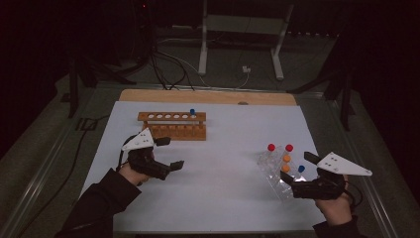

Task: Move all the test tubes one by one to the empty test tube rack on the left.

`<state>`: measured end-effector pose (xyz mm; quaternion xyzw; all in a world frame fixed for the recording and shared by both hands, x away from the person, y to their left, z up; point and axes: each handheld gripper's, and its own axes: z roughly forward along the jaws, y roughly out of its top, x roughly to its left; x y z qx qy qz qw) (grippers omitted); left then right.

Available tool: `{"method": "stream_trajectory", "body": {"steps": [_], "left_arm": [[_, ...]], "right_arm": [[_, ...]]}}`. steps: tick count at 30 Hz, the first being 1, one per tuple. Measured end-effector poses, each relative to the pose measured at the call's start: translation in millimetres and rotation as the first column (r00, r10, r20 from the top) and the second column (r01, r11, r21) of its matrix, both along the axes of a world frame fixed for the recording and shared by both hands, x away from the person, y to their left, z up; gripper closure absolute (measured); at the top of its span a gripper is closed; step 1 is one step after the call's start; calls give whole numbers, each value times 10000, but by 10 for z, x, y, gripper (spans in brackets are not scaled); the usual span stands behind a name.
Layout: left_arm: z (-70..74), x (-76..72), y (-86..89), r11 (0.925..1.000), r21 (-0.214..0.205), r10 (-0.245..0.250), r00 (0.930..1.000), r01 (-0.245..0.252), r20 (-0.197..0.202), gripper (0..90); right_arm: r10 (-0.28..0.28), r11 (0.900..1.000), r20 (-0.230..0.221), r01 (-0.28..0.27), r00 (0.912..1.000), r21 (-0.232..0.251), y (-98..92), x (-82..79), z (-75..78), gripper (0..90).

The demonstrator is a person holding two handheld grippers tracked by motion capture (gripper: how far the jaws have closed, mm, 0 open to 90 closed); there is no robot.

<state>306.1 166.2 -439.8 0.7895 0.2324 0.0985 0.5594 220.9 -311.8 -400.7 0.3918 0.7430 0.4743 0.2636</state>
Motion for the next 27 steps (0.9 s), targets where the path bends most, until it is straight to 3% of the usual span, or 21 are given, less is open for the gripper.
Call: {"method": "stream_trajectory", "body": {"steps": [4,9,16,23,27], "left_arm": [[-66,-112,20,9998,-54,-178,9998,177,-103,22],[-144,-229,-8,9993,209,-311,9995,311,9,22],[-145,-310,-10,9989,146,-450,9990,449,72,22],[-195,-306,-14,9986,280,-441,9990,440,22,22],[-213,-296,-17,9988,282,-408,9992,408,-3,22]], "right_arm": [[-341,9994,-172,341,9993,-51,-129,-23,-32,1],[-865,9962,-403,865,9954,-12,-313,-37,-115,2],[-1395,9902,-879,1399,9863,-20,-460,-68,-314,4],[-1692,9856,-1237,1672,9778,-262,-484,-60,-490,161],[-1821,9833,-1355,1802,9739,-264,-486,-33,-565,297]]}}
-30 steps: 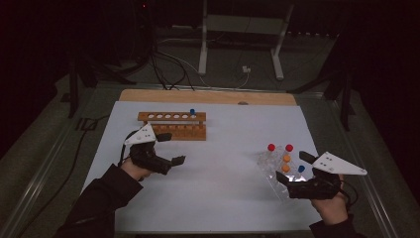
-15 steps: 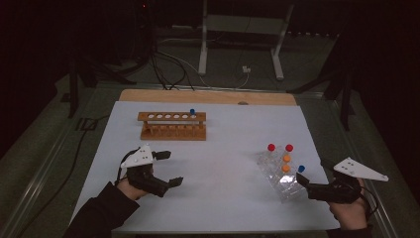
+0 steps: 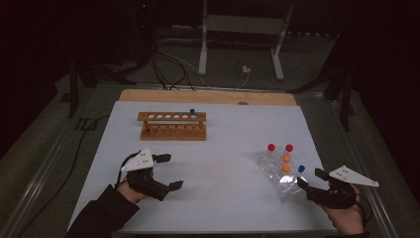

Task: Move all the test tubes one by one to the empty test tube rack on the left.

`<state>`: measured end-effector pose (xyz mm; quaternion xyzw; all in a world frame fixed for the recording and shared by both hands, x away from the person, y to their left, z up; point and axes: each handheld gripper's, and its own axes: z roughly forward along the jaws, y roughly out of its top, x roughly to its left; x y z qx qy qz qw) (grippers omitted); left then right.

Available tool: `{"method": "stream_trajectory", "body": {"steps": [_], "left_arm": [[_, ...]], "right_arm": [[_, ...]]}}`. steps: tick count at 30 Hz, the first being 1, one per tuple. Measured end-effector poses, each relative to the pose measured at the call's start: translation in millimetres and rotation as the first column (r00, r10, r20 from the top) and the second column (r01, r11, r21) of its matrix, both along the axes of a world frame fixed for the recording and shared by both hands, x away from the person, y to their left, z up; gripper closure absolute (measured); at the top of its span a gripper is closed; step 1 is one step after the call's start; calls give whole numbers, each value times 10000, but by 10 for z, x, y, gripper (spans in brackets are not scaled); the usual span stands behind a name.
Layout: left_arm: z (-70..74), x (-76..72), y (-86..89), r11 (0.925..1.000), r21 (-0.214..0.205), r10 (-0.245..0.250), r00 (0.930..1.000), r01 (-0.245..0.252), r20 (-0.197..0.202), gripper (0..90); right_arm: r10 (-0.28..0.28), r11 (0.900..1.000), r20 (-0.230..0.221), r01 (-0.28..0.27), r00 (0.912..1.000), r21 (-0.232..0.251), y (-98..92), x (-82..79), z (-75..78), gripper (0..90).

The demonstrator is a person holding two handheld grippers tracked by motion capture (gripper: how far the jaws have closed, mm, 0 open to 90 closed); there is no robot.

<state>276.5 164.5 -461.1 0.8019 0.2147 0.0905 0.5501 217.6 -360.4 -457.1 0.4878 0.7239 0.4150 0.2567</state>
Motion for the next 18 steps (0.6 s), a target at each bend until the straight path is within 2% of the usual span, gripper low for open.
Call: {"method": "stream_trajectory", "body": {"steps": [5,7,10,18], "left_arm": [[-13,13,4,10000,-42,70,10000,-70,-33,22],[-9,11,-1,10000,-14,52,10000,-52,-2,22],[-10,17,-3,10000,-22,63,10000,-63,-12,22],[-20,34,10,9999,-35,122,9999,-122,-56,22]], "right_arm": [[-133,9997,-265,128,9996,-185,49,53,-54,473],[-372,9987,-372,358,9986,-367,64,81,-69,535],[-446,9970,-505,413,9977,-648,93,121,-88,613],[-412,9922,-635,333,9971,-1204,179,174,-118,738]]}}
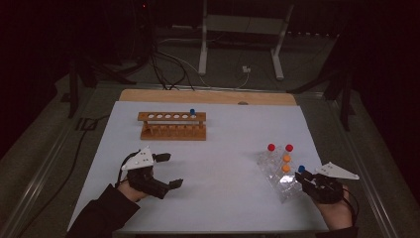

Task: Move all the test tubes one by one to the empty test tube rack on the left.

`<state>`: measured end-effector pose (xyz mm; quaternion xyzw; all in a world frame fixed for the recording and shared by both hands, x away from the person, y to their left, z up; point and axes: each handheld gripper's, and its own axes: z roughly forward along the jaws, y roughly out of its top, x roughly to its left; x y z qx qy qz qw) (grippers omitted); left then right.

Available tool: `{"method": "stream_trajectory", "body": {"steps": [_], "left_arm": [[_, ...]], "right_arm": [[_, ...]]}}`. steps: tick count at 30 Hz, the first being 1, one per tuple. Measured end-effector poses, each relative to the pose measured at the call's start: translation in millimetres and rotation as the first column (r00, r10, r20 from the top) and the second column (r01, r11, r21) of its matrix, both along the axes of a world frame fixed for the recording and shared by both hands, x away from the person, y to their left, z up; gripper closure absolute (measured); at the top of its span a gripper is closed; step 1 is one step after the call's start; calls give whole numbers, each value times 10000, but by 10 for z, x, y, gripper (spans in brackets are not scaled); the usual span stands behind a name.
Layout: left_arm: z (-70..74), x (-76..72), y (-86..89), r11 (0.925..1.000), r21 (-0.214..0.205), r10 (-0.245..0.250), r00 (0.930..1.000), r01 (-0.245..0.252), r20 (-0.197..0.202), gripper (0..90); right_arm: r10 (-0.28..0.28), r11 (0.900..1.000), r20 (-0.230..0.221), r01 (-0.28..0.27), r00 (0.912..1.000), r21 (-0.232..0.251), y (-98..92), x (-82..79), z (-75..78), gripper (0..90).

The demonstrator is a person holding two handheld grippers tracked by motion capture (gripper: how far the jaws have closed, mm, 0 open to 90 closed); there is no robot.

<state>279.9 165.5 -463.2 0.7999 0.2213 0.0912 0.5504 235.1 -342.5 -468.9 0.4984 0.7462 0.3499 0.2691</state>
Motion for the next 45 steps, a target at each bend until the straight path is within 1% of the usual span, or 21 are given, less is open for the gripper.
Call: {"method": "stream_trajectory", "body": {"steps": [1,3,7,10,14,20,23,24,26,29,33,37,39,40,45], "left_arm": [[1,0,0,10000,0,3,10000,-3,3,22],[2,0,2,10000,-46,-6,10000,6,-2,22],[0,1,2,10000,-14,-7,10000,7,-16,22],[1,1,3,10000,-3,-7,10000,7,-12,22],[2,7,8,10000,-43,13,10000,-14,-74,22],[9,3,18,10000,-84,20,10000,-20,-64,22],[12,4,22,9999,-113,21,10000,-22,-77,23],[11,4,23,9999,-117,16,10000,-17,-92,22],[9,4,22,9999,-104,-1,10000,0,-79,22],[7,5,15,10000,-90,-19,10000,18,-90,22],[7,6,10,10000,-72,-49,9999,48,-102,22],[12,2,9,10000,-74,-64,9999,64,-94,22],[14,2,5,10000,-58,-82,9999,81,-92,22],[16,1,1,9999,-58,-95,9999,94,-87,23],[22,0,-14,9999,-45,-167,9998,166,-111,23]], "right_arm": [[13,10000,-39,-14,10000,-79,7,6,-5,758],[15,9999,-64,-15,10000,-107,13,7,-7,760],[16,9999,-80,-17,10000,-132,16,8,-4,768],[-19,9999,51,19,10000,-112,15,-2,17,770],[-17,10000,341,18,9994,-27,10,-35,106,770],[2,9998,790,-17,9969,180,-15,-90,301,771],[69,10000,977,-75,9952,59,6,-112,383,771],[66,9999,1041,-77,9945,101,15,-121,406,771],[129,9999,1109,-131,9937,15,30,-141,448,771],[219,9998,1275,-223,9916,12,62,-190,525,771],[449,9989,1443,-459,9885,38,108,-252,618,771],[931,9953,1397,-960,9858,139,203,-304,679,771],[1086,9937,1419,-1116,9839,135,246,-319,690,771],[1180,9923,1393,-1221,9832,207,269,-325,691,771],[1643,9849,1329,-1701,9774,330,399,-325,665,771]]}}
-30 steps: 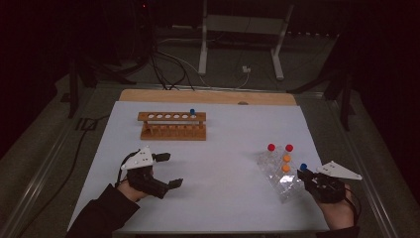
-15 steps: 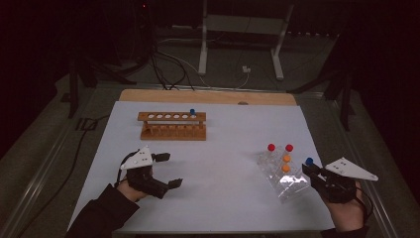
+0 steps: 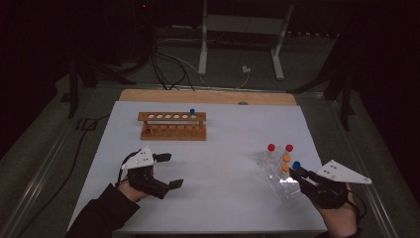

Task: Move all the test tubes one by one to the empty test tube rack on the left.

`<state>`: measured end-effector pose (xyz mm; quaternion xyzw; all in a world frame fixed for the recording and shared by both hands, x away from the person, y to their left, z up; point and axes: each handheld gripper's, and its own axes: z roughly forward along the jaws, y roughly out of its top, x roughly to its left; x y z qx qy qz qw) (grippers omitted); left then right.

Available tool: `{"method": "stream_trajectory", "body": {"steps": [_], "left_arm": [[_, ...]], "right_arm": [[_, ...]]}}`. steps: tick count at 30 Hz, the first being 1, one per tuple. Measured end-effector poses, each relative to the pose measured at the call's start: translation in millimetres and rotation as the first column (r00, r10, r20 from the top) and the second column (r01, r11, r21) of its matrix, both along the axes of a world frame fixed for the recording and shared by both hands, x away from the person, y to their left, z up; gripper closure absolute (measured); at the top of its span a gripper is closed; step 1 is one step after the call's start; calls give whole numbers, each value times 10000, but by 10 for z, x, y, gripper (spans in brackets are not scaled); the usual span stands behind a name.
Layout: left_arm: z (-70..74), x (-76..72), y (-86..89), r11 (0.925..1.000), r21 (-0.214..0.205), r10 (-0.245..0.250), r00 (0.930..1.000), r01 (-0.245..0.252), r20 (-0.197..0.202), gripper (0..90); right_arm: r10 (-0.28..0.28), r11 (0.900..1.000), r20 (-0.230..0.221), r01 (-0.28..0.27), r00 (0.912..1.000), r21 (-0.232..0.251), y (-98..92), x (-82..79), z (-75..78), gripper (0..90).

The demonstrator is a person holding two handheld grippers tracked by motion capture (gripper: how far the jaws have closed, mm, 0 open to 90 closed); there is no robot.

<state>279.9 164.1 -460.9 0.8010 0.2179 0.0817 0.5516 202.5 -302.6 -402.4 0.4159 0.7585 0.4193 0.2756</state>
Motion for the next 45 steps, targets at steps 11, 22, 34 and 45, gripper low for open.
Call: {"method": "stream_trajectory", "body": {"steps": [11,22,34,45], "left_arm": [[21,7,-43,9998,57,-198,9998,198,-25,23],[6,24,-117,9985,42,-541,9983,542,-220,23],[138,59,-370,9916,55,-1294,9915,1294,-129,23],[299,67,-620,9802,-54,-1977,9801,1979,194,26]], "right_arm": [[964,9953,-251,-962,9950,82,360,139,-132,771],[1881,9820,-332,-1887,9816,-131,676,238,-226,770],[2654,9635,-553,-2669,9625,-212,948,285,-300,770],[3042,9523,-653,-3051,9504,-34,1089,255,-344,770]]}}
